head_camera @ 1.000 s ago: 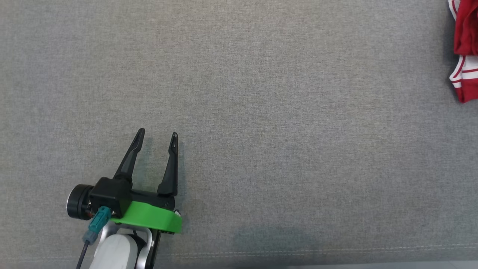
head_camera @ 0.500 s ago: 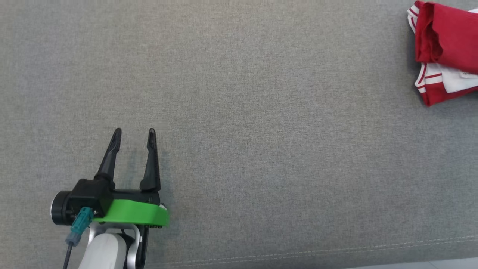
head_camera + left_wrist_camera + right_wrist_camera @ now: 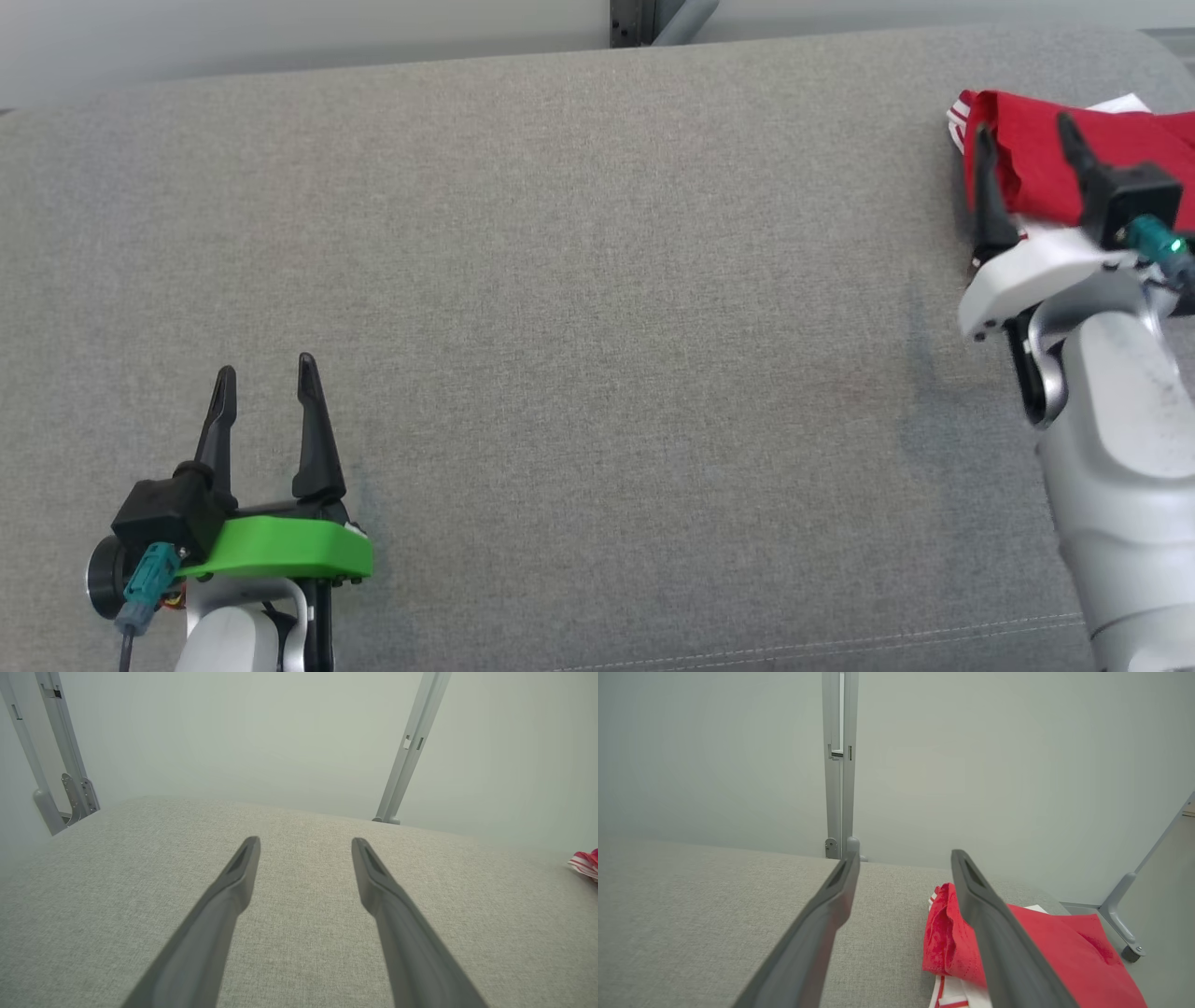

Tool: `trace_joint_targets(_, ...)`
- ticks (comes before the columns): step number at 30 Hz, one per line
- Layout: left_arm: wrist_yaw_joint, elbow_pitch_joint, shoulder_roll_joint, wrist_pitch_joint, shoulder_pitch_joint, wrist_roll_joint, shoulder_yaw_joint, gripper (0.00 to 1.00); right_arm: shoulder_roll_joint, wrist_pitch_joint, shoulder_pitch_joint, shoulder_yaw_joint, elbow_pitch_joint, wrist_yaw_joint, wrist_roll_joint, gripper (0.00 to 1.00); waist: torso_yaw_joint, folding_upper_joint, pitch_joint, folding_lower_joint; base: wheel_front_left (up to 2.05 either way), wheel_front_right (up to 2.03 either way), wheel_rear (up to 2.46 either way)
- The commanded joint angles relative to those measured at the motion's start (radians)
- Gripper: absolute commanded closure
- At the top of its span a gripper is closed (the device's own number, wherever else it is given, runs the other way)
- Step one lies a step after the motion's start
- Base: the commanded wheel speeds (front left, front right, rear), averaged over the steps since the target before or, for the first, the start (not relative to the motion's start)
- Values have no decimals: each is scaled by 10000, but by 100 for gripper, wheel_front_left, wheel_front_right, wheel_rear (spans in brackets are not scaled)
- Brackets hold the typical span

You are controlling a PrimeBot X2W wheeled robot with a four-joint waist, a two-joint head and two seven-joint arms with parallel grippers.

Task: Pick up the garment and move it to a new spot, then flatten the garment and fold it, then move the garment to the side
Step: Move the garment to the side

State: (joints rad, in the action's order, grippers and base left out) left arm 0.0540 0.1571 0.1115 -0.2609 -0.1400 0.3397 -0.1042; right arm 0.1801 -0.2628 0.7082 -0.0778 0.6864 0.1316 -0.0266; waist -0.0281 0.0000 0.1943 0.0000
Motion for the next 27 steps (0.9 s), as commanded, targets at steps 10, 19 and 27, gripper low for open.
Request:
trace_joint_targets(10, -77, 389, -102, -36, 561, -437, 37, 0, -1004, 207, -2927, 1141, -2606, -19, 1211, 0, 219, 0, -968, 0, 0, 0, 0)
trace_joint_targets(19, 30, 651, -229, -38, 921, -704, 96, 0, -1286, 644, -5320, 1290, -4606, -19, 1917, 0, 286, 0, -1219, 0, 0, 0, 0)
trace_joint_targets(27, 145, 875, -297, -37, 1131, -844, -88, 0, -1289, 500, -6406, 1331, -5429, -17, 2485, 0, 336, 0, -1399, 0, 0, 0, 0)
